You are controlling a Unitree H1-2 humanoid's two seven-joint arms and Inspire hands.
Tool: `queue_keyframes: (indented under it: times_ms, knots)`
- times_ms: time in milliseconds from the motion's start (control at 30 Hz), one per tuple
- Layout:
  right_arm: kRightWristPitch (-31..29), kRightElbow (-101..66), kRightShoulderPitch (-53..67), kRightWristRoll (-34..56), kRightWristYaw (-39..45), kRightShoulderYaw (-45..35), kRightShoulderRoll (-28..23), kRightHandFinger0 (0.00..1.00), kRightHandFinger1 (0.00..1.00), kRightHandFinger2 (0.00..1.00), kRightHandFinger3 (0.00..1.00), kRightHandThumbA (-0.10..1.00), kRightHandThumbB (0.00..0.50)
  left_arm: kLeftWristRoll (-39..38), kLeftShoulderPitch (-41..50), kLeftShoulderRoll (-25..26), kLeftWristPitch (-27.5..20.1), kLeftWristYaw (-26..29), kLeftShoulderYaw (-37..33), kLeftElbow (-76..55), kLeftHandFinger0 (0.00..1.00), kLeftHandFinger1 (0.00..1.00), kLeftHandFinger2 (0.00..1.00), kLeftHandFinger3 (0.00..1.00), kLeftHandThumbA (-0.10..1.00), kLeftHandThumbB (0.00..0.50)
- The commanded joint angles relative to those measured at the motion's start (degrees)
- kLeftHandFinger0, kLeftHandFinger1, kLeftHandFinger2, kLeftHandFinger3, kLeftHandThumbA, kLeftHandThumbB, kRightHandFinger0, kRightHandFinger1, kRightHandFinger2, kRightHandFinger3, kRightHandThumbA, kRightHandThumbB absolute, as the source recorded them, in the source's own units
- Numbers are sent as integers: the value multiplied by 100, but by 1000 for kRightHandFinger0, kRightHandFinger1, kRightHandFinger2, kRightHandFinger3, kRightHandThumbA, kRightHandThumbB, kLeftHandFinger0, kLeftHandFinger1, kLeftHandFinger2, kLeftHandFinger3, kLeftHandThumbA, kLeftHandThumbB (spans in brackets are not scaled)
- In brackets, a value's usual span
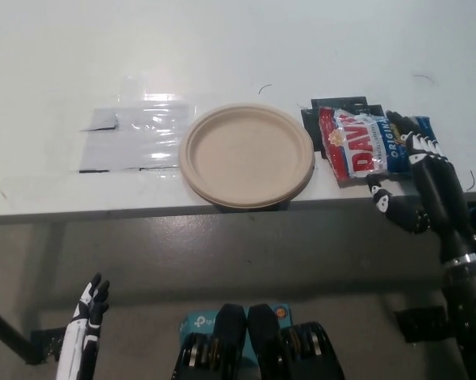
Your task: The robot picks up a small bag of sunflower seeds on the right hand side and take it to the empty plate on the left hand side then pours some sunflower seeds on to the plate.
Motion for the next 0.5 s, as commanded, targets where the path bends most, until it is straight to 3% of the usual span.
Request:
queue_keyframes:
  times_ms: [0, 300, 467]
  knots:
    - [9, 142, -312, -189, -276, 28, -164, 1000, 1000, 1000, 1000, 579, 339, -70, 84, 9, -282, 44, 26, 6, 1000, 1000, 1000, 1000, 1000, 55]
    - [94, 296, -482, -166, -218, 18, -283, 1000, 1000, 1000, 1000, 623, 342, -56, 101, 4, -258, 51, 34, -55, 1000, 1000, 1000, 1000, 1000, 50]
    - [291, 207, -484, -52, 37, -17, -367, 1000, 1000, 1000, 1000, 604, 382, -72, 92, 16, -257, 29, 32, -36, 1000, 1000, 1000, 1000, 1000, 53]
